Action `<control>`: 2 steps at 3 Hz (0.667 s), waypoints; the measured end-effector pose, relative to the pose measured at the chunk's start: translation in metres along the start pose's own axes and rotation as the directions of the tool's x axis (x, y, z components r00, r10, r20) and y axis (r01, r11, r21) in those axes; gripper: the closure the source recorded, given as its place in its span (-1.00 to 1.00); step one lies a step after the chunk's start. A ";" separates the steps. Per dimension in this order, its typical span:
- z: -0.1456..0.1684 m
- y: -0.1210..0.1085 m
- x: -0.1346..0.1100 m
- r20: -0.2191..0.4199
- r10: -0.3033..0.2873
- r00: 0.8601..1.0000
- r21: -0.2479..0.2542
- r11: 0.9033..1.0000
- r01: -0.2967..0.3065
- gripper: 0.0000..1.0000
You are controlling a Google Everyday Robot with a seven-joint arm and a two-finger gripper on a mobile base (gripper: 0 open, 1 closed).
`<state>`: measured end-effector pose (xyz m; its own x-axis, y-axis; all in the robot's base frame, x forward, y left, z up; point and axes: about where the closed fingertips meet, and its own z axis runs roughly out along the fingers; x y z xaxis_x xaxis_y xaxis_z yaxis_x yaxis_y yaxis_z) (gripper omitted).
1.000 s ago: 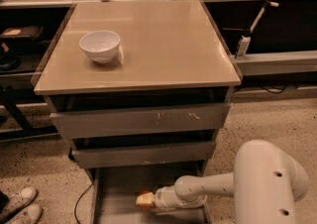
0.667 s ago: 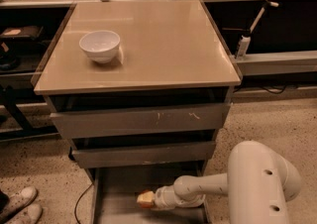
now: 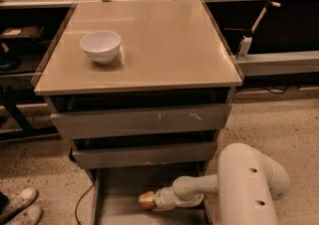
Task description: Place apple into bottom drawer
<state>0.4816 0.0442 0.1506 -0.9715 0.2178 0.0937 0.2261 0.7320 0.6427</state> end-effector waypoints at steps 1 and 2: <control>0.012 -0.007 -0.003 -0.002 0.025 1.000 0.012 1.000 -0.025 1.00; 0.024 -0.010 -0.002 -0.020 0.039 0.999 0.017 0.999 -0.039 1.00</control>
Offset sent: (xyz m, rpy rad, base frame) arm 0.0021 0.0126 -0.0376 -0.0111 0.0686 -0.0176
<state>0.4825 0.0521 0.1257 -0.9630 0.2338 0.1340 0.2652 0.7340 0.6253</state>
